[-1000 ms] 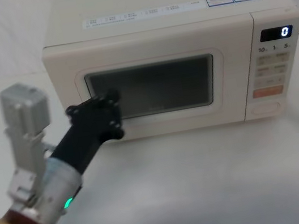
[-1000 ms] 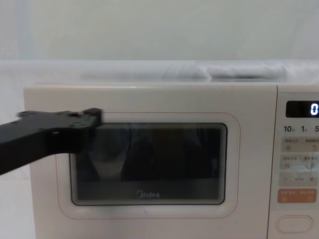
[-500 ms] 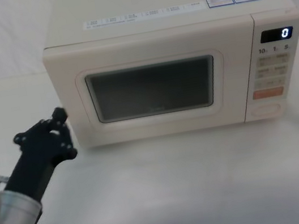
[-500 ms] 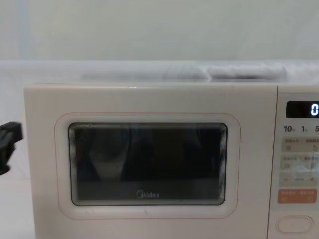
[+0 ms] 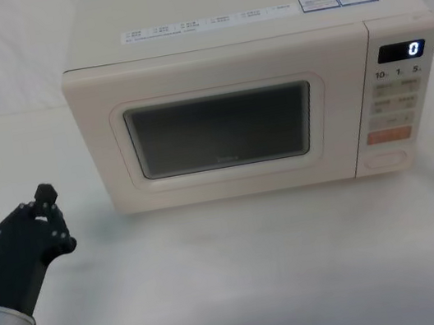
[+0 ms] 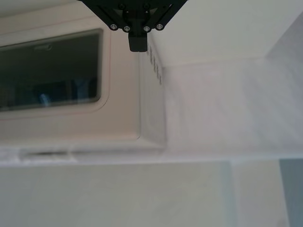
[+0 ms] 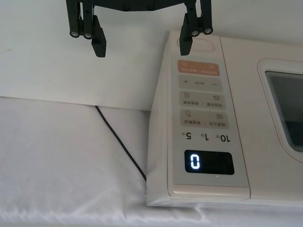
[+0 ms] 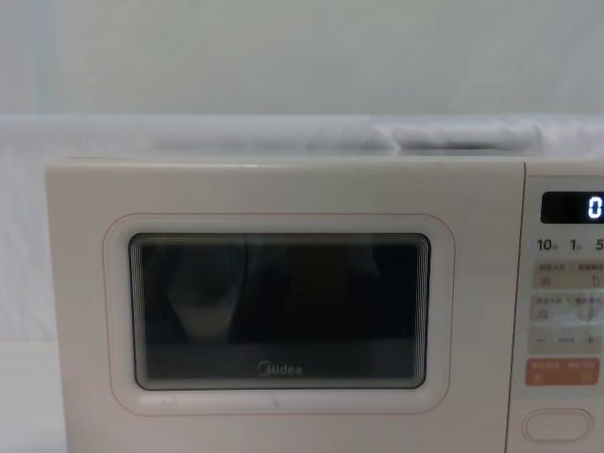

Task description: Press the button to open the microwave door with one hand; close the microwave door with the other hand.

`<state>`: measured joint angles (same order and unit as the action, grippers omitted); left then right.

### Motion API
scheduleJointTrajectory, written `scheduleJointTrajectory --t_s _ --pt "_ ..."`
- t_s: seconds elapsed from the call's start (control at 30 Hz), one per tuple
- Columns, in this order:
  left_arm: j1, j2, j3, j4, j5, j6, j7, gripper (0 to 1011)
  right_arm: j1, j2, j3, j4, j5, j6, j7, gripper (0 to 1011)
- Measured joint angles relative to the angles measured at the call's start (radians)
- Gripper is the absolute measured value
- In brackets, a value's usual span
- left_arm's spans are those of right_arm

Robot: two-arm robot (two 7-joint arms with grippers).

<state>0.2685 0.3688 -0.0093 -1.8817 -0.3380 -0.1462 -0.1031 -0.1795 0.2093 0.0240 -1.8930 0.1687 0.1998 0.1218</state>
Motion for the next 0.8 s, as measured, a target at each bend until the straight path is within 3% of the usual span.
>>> scheduleJointTrajectory --t_s 0.47,0.8 --pt "0.0 -0.046 -0.021 0.055 0.018 0.054 0.012 0 0.0 0.0 0.0 0.0 0.0 0.0 0.0 1002" --pt "-0.03 -0.069 -0.023 0.089 0.026 0.09 -0.019 0 0.0 0.0 0.0 0.0 0.0 0.0 0.0 1002"
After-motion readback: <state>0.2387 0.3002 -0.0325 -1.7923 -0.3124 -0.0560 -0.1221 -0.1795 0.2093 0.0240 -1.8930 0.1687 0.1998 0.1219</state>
